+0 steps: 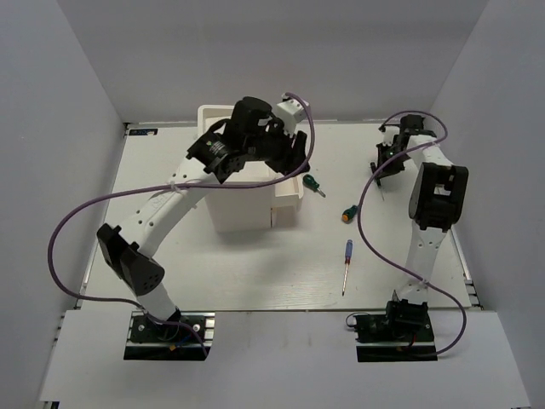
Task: Sort the tools into containers
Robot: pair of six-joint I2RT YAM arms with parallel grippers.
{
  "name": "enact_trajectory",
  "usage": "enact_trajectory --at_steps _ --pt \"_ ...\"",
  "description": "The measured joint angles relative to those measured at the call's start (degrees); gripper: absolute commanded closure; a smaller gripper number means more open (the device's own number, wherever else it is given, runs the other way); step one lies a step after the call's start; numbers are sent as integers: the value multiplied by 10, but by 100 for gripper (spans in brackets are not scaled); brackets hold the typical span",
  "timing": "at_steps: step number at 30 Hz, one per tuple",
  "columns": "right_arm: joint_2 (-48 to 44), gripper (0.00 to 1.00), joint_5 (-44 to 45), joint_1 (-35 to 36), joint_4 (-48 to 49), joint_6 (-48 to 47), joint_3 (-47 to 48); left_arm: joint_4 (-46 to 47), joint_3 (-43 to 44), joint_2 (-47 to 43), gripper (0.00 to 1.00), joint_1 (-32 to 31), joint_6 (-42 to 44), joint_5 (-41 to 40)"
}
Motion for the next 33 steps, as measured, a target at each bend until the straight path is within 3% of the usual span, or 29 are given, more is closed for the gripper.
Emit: enact_trajectory --at_steps 1,2,6,9,12,20,28,29,32,33 --pt "-16 100 -38 -8 -1 5 -24 2 -8 5 26 -10 -1 -7" --pt "-33 100 -82 -14 -8 11 -42 6 -19 5 22 -15 -5 -12" --pt "-88 100 -280 -16 -24 84 -33 34 -60 -10 19 -15 -20 -26" --pt "-125 100 -398 10 45 184 -17 59 -63 -15 19 -14 -29 -31" --pt "-151 100 -461 47 132 285 -18 77 -70 -28 19 -17 -36 -38" --pt "-148 100 -484 163 270 465 -19 82 -85 -81 19 -25 -47 -62" --pt "-128 100 -395 224 237 453 -19 65 -91 -90 20 -42 -50 -74" --pt "-125 98 -385 227 226 449 -19 64 -95 -90 20 -44 -50 -76" --pt "-116 67 -363 229 206 437 -19 63 -113 -90 20 -52 -50 -78" --pt "-114 52 -360 229 199 435 -18 61 -118 -90 20 -54 -50 -79"
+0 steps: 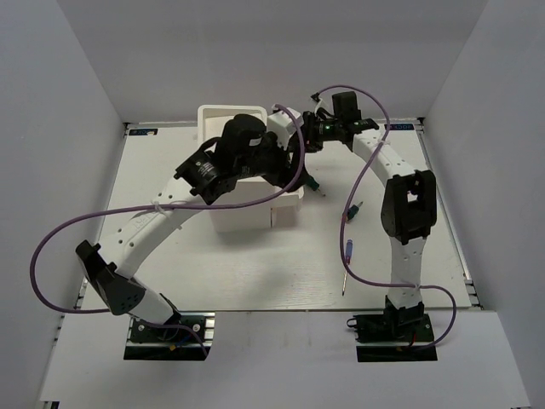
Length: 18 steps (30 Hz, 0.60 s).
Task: Sort the tools into containers
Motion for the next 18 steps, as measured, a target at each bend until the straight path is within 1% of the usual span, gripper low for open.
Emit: enact_trajectory --at_steps 1,3,6,7,8,9,10,11,12,13,14,16,17,18 --pt "3 47 1 0 -6 -2 1 -3 -5 0 20 -2 0 0" --pt "7 42 0 2 -17 -12 3 -6 -10 0 20 -7 -2 -2" --pt "9 42 -5 2 -44 -32 15 -2 -18 0 20 -18 -4 -2" --pt "8 49 -6 2 -49 -40 20 3 -22 0 23 -23 -6 -2" --pt "6 59 -7 1 -56 -49 25 9 -28 0 30 -28 -7 -1" --pt "2 74 -4 0 -64 -62 27 11 -32 0 35 -31 -8 -1" --pt "-5 100 5 -2 -78 -76 27 16 -38 0 41 -38 -9 0" --pt "-16 100 26 -5 -95 -95 25 19 -43 3 56 -45 -10 1" --pt "-29 100 56 -11 -116 -111 24 22 -45 7 65 -53 -13 3" --pt "-46 100 93 -21 -134 -132 20 26 -45 16 78 -63 -12 4" --pt "-64 100 131 -36 -147 -149 14 28 -42 30 85 -73 -13 5" --pt "-91 100 191 -73 -169 -175 2 33 -29 66 90 -91 -19 4" --pt "-101 100 215 -98 -181 -187 -3 30 -17 94 86 -100 -23 1" --pt "-105 86 238 -129 -191 -197 -9 25 -2 125 77 -107 -26 -3"
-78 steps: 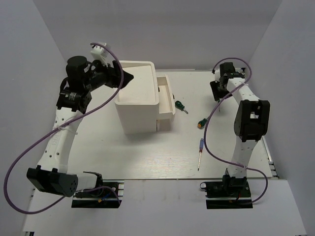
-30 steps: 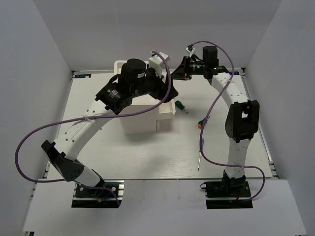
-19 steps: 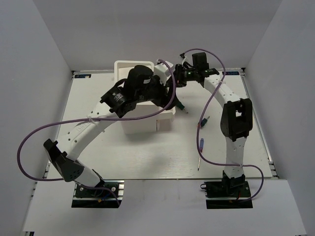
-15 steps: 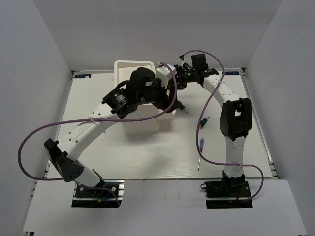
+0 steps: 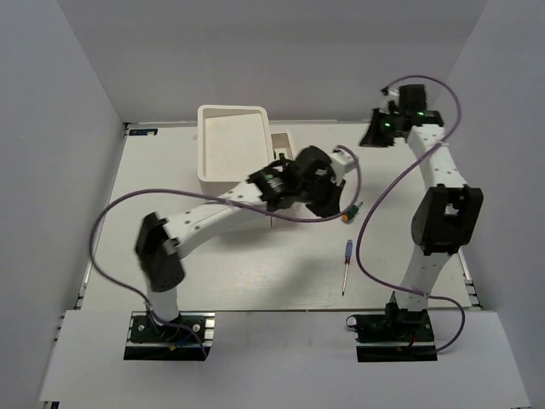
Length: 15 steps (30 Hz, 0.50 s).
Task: Sort the tools into containers
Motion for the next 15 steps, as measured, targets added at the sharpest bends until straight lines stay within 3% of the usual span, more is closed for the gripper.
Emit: enact_trajectory --at_steps 1,2,3,8,15 --pt "-1 63 14 -30 -9 -8 -8 -12 24 37 61 -6 -7 -6" --pt "-1 57 24 -57 -19 -13 -19 -29 58 82 38 -12 -20 -15" --pt "-1 53 36 -89 -24 -24 -42 -45 94 128 31 -17 -30 -24" --pt "-12 49 64 -182 -44 -52 -184 -129 242 313 21 -26 -112 -65" --pt "-74 48 32 -188 -48 -55 -237 -202 265 374 20 -27 -205 -89"
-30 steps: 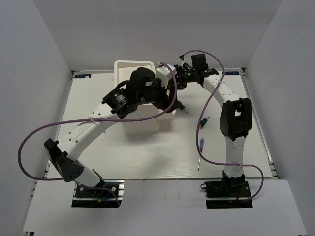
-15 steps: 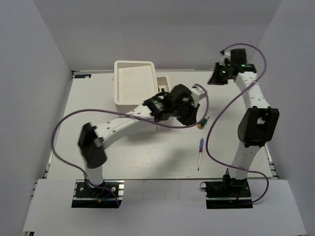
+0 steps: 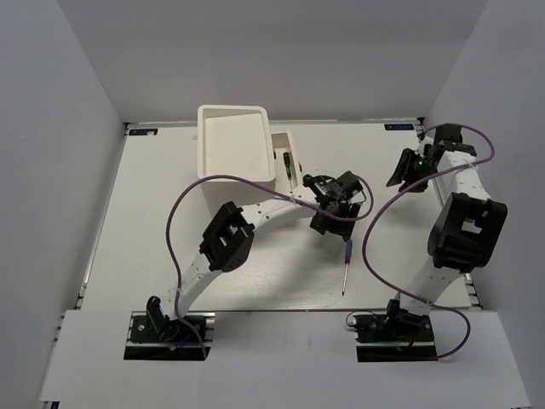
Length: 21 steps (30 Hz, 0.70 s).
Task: Sort the tools into containers
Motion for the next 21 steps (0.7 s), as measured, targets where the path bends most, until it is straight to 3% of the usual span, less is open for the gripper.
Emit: enact_trajectory --at_steps 11,21 --pt "-26 48 -46 -11 20 2 -39 13 22 21 21 -29 -32 3" --pt "-47 46 -81 -23 39 17 -74 -2 48 39 29 -59 -35 -37"
